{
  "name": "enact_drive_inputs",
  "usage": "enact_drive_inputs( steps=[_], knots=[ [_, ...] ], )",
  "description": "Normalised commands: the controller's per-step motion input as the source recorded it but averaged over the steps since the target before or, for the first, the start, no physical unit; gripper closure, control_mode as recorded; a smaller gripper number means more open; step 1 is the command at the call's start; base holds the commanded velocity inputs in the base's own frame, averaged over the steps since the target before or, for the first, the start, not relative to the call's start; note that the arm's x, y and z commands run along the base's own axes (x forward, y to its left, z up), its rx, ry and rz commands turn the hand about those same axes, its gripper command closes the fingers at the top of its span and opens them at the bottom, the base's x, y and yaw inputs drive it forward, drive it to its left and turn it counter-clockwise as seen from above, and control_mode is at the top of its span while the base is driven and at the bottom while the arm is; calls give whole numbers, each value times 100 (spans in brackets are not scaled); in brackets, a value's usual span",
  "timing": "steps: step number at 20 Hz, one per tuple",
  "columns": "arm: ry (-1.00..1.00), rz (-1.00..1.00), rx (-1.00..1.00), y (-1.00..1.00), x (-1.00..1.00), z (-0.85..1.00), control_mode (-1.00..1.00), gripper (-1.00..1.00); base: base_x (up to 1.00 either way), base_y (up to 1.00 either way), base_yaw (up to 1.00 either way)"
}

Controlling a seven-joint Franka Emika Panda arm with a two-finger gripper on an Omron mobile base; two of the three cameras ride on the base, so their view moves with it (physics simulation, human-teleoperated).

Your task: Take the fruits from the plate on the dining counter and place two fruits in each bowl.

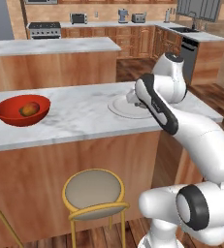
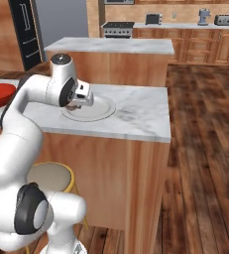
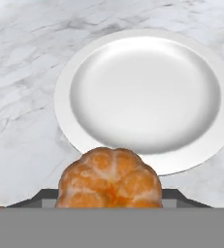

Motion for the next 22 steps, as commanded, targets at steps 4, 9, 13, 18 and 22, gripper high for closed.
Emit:
enact_drive_inputs(
  steps=[4,9,13,18,22],
  knots=[
    [-1,-3,-10,0,-82,32,-100,100,0,0,0],
    [-1,-10,-7,-10,-55,7,-100,100,0,0,0],
    [0,-5,0,-11,-40,0,-100,100,0,0,0],
    [0,0,2,-11,0,0,-100,100,0,0,0],
    [0,0,1,-1,0,0,-100,100,0,0,0]
  ],
)
